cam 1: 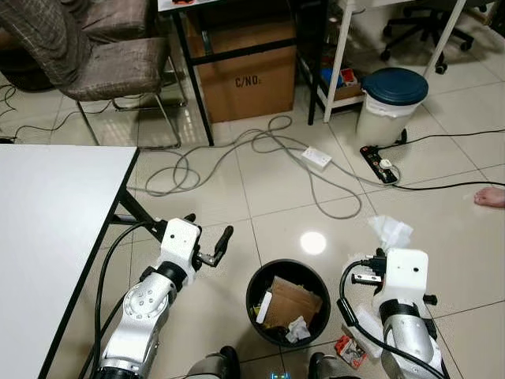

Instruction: Picking trash to rubbish bin

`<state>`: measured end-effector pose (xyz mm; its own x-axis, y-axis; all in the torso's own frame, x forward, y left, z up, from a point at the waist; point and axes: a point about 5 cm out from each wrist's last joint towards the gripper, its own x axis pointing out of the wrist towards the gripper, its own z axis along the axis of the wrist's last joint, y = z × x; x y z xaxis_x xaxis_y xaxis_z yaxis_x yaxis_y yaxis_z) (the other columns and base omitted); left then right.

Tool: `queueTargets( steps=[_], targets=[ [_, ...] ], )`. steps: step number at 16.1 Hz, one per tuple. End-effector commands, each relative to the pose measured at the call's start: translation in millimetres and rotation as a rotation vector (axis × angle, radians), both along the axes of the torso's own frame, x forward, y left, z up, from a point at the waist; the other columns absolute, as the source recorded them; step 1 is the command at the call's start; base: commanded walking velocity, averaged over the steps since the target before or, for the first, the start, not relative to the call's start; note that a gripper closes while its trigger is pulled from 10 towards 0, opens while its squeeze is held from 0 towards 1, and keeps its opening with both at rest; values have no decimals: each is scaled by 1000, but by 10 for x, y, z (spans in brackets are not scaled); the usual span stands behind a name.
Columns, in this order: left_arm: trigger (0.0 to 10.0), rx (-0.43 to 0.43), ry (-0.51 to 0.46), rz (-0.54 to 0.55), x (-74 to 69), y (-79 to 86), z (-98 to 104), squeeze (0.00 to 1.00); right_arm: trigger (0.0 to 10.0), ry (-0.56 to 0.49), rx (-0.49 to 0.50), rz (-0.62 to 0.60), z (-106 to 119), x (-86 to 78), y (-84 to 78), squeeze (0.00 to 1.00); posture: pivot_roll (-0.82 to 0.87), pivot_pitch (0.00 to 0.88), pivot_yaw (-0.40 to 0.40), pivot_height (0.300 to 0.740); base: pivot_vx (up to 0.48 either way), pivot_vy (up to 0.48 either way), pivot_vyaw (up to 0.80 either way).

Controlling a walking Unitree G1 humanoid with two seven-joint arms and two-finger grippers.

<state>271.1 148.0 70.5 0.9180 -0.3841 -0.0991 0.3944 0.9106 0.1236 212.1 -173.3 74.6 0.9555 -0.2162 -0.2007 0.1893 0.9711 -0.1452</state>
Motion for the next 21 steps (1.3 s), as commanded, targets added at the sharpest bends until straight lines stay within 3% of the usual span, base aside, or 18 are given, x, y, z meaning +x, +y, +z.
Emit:
queueTargets(
  steps=[1,21],
  targets=[
    [10000,21,10,-3,-35,36,-20,0,10000,-12,3,13,20,-22,39,0,-51,224,122,740,0,0,0],
    [10000,45,34,-23,-69,60,-41,0,10000,6,9,27,-28,-91,130,0,-45,240,142,740,0,0,0]
  ],
)
